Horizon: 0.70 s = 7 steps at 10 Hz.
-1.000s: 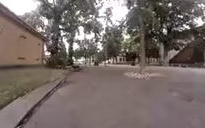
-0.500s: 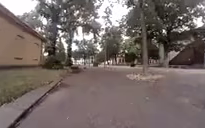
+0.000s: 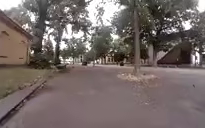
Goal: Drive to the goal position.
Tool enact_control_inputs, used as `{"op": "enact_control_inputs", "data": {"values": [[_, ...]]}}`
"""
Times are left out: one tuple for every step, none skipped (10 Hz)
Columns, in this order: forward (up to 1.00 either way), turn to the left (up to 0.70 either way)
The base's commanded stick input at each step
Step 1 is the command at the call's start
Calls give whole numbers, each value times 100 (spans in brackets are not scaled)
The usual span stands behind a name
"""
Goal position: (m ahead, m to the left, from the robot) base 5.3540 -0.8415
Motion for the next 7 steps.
{"op": "enact_control_inputs", "data": {"values": [[70,0],[70,0],[70,0],[70,0],[70,0],[70,0],[70,0]]}}
